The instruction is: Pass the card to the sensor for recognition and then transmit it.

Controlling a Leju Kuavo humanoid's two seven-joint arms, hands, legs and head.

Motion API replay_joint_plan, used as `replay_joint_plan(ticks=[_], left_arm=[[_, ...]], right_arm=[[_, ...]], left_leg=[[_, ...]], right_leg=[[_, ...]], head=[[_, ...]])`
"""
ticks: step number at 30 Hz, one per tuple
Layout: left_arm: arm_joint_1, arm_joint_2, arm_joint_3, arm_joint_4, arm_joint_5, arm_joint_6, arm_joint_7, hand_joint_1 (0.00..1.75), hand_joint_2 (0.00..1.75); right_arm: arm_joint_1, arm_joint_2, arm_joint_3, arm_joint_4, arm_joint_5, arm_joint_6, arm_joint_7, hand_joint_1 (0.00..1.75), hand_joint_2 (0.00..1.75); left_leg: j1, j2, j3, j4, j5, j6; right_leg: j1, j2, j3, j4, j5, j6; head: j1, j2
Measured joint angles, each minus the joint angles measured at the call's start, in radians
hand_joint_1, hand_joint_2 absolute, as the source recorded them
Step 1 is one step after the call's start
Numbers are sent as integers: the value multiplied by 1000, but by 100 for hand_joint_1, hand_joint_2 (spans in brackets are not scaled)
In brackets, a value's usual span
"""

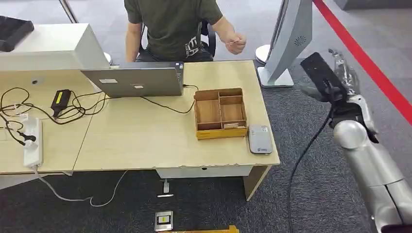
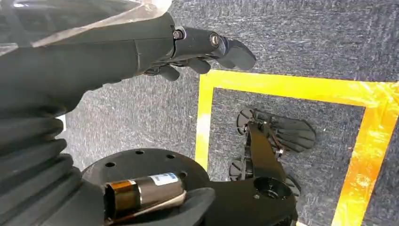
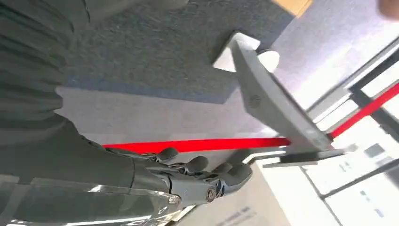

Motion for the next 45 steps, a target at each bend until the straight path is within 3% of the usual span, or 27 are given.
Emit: replay_joint_plan(ticks=[3,6,7,16,24,25,26,33,45], left_arm=[[1,0,-10,0,-7,-1,-2,0,175],[1,0,-15,0,-7,-2,-2,0,175],[1,0,-18,0,-7,-6,-2,0,0],[2,2,-29,0,-8,-10,36,0,0],[3,7,-43,1,-8,-13,46,0,0],[3,7,-45,1,-10,-13,45,0,0],[3,7,-45,1,-10,-14,45,0,0],[3,7,-47,1,6,-18,14,0,0],[4,7,-47,1,5,-10,34,0,0]], right_arm=[[-34,35,86,41,51,-67,-37,0,175],[-50,58,143,80,74,-90,-47,0,175],[-57,65,158,94,79,-93,-46,0,175],[-74,117,220,230,68,-139,-61,0,175],[-74,125,241,287,55,-155,-67,0,175],[-74,125,243,292,58,-160,-66,16,175],[-74,124,245,295,61,-164,-65,175,175],[-69,125,245,303,-3,-119,-113,175,175],[-65,124,251,285,-10,-109,-121,175,175]], left_leg=[[1,-1,-1,0,0,0],[1,-1,-2,0,0,0],[1,-1,-2,0,0,0],[1,-1,-2,0,0,0],[1,0,-2,0,0,0],[1,0,-2,0,0,0],[1,0,-2,0,0,0],[1,0,-1,1,0,0],[1,0,-1,1,0,0]], right_leg=[[0,-1,0,0,0,0],[0,-1,-1,0,0,0],[0,-1,-1,-1,0,0],[0,-1,-1,-1,0,0],[0,-1,-2,-1,0,0],[0,-1,-2,-1,0,0],[0,-1,-2,-1,0,0],[0,0,-2,-1,1,-1],[0,0,-2,-1,1,-1]], head=[[0,0],[0,0],[0,0],[0,0],[0,0],[0,0],[0,0],[0,0],[0,0]])
